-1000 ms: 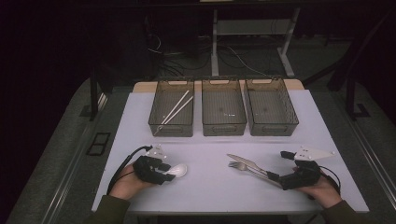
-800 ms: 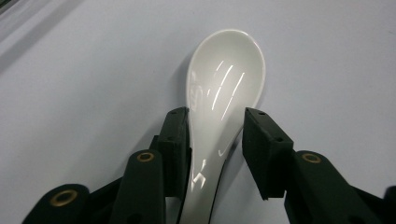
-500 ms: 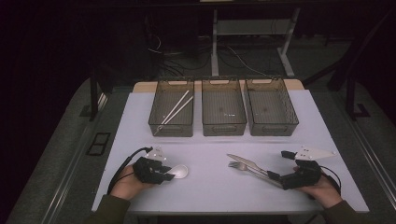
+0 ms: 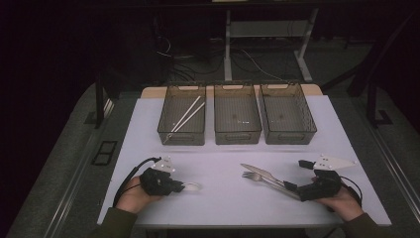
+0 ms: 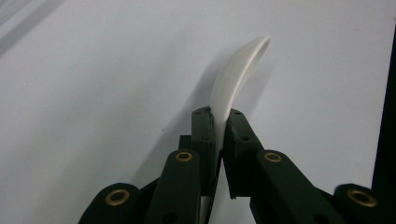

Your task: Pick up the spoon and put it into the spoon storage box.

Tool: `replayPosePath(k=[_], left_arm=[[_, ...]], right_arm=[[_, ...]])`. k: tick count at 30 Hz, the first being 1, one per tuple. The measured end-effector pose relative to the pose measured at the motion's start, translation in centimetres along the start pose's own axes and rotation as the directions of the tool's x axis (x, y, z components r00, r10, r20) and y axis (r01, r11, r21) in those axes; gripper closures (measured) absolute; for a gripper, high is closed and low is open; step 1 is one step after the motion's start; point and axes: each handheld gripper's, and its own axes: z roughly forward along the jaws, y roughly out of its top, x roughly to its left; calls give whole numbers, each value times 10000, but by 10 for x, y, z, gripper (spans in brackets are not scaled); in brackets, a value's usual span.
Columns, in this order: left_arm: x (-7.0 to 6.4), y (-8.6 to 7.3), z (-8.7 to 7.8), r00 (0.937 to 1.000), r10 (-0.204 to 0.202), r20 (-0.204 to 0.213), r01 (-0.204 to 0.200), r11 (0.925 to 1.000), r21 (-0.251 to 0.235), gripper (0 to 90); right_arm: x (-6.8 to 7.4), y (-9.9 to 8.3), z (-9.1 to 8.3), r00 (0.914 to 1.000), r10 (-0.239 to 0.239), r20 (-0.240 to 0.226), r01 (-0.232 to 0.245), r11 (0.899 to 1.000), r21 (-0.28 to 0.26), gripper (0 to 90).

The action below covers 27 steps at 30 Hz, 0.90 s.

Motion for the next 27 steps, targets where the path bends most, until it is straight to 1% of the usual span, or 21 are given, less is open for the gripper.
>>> replayPosePath(k=[3,4,7,8,10,13,16,18,19,20,21,22,23,24,26,27], left_arm=[[1,0,-1,10000,-29,51,29,10000,52,827],[1,1,-1,10000,23,45,-23,10000,85,826],[0,3,0,9999,-67,-138,68,10000,58,827],[0,4,0,9998,7,-211,-5,10000,74,827],[2,6,-1,9995,27,-303,-26,10000,39,826],[2,9,-4,9991,-208,-375,202,9997,-150,827],[3,14,-7,9987,-119,-498,105,9996,-270,826],[3,17,-9,9981,-190,-584,165,9990,-421,826],[3,18,-9,9977,-300,-605,272,9986,-455,826],[4,20,-10,9978,-258,-616,228,9985,-490,826],[4,22,-10,9975,-347,-617,312,9979,-570,826],[5,24,-11,9975,-265,-653,228,9981,-571,826],[5,27,-11,9971,-331,-678,291,9978,-595,826],[6,30,-12,9970,-279,-725,232,9977,-641,826],[7,36,-13,9973,-260,-692,203,9965,-816,826],[7,39,-13,9969,-250,-751,183,9959,-889,826]], right_arm=[[0,0,0,10000,4,7,-4,10000,0,10],[0,0,0,10000,3,7,-3,10000,-2,10],[-1,0,0,10000,6,7,-6,10000,-23,10],[-1,0,-1,10000,36,5,-36,10000,-27,10],[-1,0,-1,10000,68,-9,-68,10000,-45,9],[-2,0,-2,10000,67,27,-67,10000,-71,10],[-2,-1,-2,10000,56,34,-55,10000,-74,9],[-2,-1,-2,10000,72,26,-72,9999,-72,9],[-2,-1,-2,10000,81,22,-81,9999,-80,9],[-2,-1,-2,10000,85,22,-85,9999,-87,9],[-2,-1,-2,9999,115,26,-115,9999,-91,10],[-2,-1,-3,9999,145,19,-145,9998,-106,10],[-3,0,-3,9999,160,25,-160,9998,-117,9],[-3,0,-3,9999,148,31,-147,9998,-126,10],[-3,0,-3,9999,140,47,-140,9998,-128,10],[-3,0,-3,9999,151,54,-150,9998,-141,10]])
